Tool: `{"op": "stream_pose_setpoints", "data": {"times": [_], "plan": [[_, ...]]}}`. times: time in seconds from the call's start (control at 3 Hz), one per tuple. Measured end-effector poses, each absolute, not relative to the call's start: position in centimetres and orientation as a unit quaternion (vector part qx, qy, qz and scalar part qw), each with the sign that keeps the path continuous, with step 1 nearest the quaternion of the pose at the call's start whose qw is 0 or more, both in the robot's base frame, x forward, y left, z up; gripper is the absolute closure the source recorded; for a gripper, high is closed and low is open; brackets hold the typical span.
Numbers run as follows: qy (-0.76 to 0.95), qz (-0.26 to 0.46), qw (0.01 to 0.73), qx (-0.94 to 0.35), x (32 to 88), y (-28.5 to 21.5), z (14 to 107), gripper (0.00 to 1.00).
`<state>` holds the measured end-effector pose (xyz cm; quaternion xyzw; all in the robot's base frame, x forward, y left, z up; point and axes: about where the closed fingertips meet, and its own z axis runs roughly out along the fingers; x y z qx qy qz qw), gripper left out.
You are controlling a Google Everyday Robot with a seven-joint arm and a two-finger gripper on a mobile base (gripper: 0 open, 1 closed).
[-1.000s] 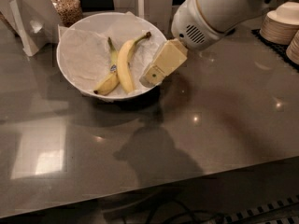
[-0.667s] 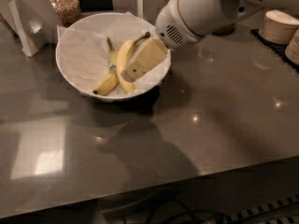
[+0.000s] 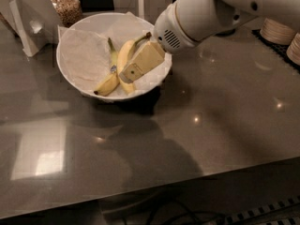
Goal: Pick banana from white bowl
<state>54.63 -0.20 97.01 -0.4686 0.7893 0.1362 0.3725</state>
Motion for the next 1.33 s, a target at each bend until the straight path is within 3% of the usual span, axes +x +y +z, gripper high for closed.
{"op": "stream_pose_setpoints", "data": {"times": [1.33], "plan": [[0.839, 0.206, 0.359, -0.352, 59.4, 3.1, 91.1, 0.0]]}}
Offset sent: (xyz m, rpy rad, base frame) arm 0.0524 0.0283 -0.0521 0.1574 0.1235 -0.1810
